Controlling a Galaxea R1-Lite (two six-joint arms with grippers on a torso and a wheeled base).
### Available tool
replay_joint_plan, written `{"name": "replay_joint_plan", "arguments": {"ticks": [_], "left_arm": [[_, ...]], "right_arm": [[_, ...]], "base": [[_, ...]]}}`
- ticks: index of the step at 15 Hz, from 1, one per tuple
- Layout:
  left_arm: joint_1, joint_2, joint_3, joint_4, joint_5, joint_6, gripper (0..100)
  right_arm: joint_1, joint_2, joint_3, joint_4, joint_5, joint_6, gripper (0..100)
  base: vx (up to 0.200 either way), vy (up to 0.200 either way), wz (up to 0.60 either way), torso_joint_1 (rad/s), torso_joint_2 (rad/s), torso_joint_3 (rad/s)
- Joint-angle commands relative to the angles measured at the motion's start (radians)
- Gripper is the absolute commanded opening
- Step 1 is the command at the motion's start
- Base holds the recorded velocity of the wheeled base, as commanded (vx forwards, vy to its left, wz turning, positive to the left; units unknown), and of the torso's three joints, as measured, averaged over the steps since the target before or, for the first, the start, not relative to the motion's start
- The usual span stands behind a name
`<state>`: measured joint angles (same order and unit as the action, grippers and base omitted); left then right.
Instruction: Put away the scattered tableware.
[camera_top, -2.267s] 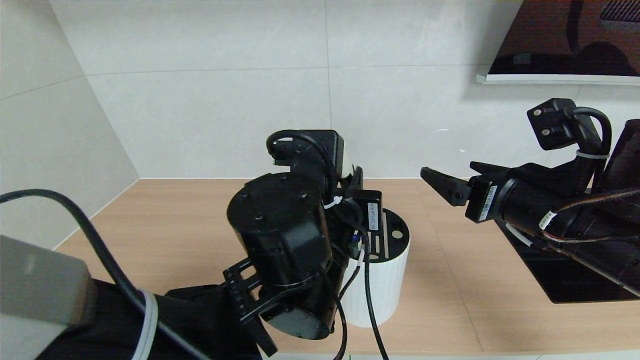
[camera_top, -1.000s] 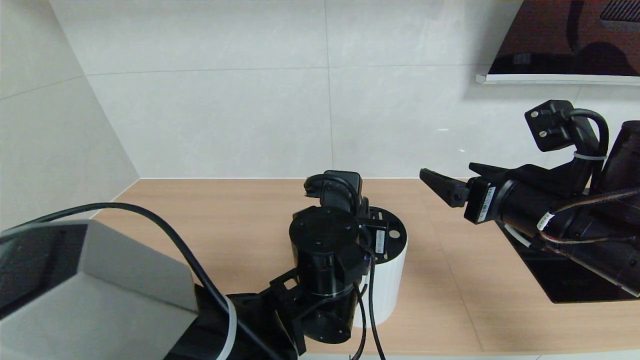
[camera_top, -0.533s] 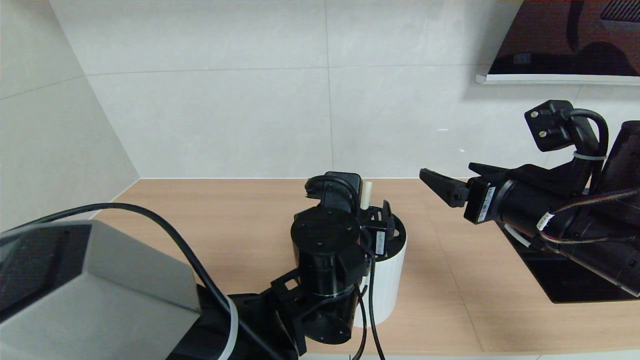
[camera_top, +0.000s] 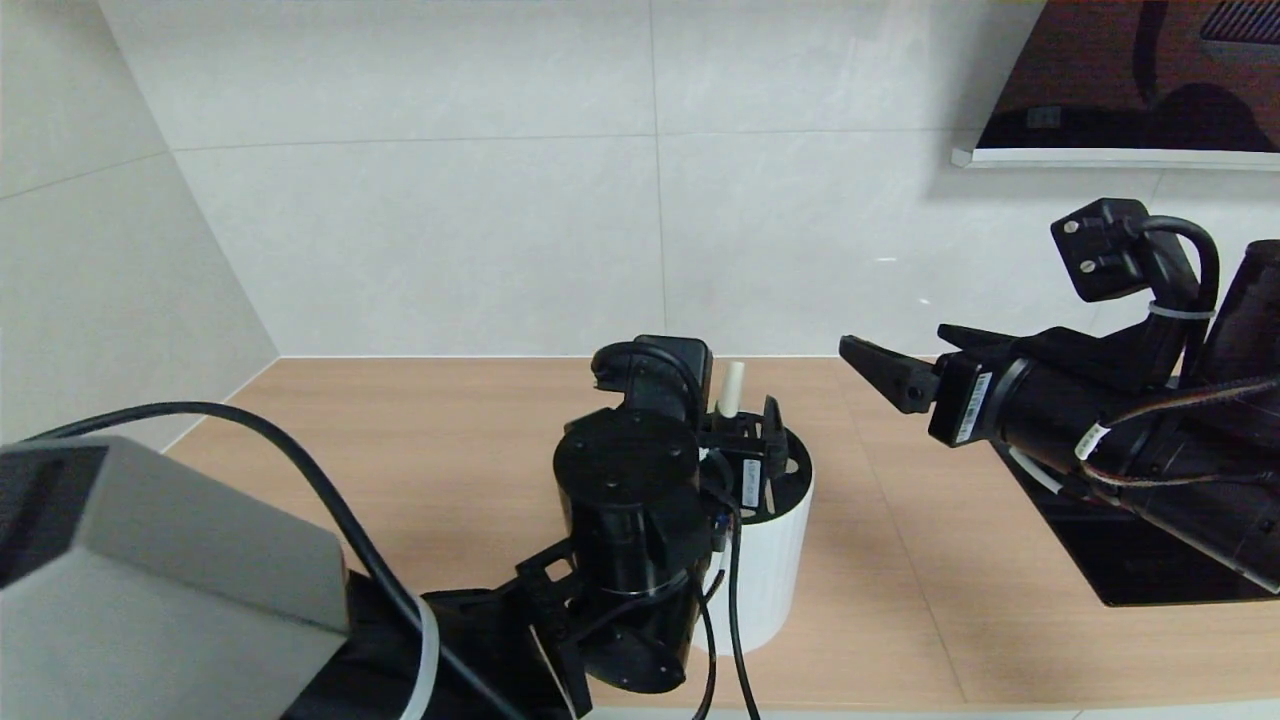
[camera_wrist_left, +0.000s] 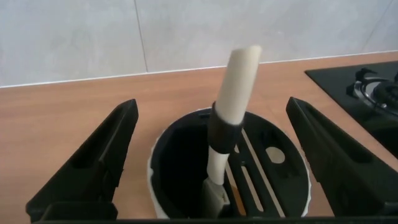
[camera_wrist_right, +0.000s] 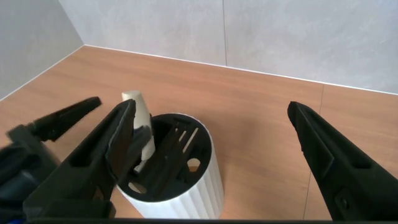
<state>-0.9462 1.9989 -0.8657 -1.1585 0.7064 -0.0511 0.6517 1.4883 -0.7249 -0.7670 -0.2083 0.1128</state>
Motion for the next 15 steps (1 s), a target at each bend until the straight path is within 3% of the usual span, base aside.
{"name": "replay_joint_plan", "arguments": {"ticks": [1,2,5,6,9,11,13,14,15], "left_arm": [[0.024,-0.192,0.086,0.003,-0.093,-0.001,100],[0.046,-0.278,0.128,0.017,-0.163,-0.001,100],[0.078,-0.489,0.188,0.1,-0.268,-0.027,100],[0.084,-0.503,0.192,0.109,-0.277,-0.027,100],[0.29,-0.795,0.341,0.24,-0.467,-0.03,100],[0.377,-0.944,0.401,0.352,-0.493,-0.075,100],[0.397,-1.059,0.413,0.451,-0.492,-0.081,100],[0.455,-1.183,0.412,0.565,-0.492,-0.078,100],[0.475,-1.235,0.41,0.612,-0.493,-0.076,100]], "right_arm": [[-0.001,-0.033,0.007,-0.002,0.001,0.001,100],[-0.003,-0.051,0.005,-0.002,0.001,0.001,100],[-0.08,-0.088,0.002,-0.002,0.003,0.001,100],[-0.086,-0.092,0.002,-0.002,0.003,0.001,100],[-0.101,-0.247,0.033,0.006,0.004,-0.007,100],[-0.152,-0.339,0.088,0.006,0.004,-0.004,100],[-0.201,-0.395,0.147,0.006,0.006,-0.005,100],[-0.261,-0.477,0.202,0.008,0.007,-0.005,100],[-0.279,-0.511,0.219,0.008,0.007,-0.005,100]], "base": [[0.0,0.0,0.0,0.0,0.0,0.0],[0.0,0.0,0.0,0.0,0.0,0.0],[0.0,0.0,0.0,0.0,0.0,0.0],[0.0,0.0,0.0,0.0,0.0,0.0],[0.0,0.0,0.0,0.0,0.0,0.0],[0.0,0.0,0.0,0.0,0.0,0.0],[0.0,0.0,0.0,0.0,0.0,0.0],[0.0,0.0,0.0,0.0,0.0,0.0],[0.0,0.0,0.0,0.0,0.0,0.0]]}}
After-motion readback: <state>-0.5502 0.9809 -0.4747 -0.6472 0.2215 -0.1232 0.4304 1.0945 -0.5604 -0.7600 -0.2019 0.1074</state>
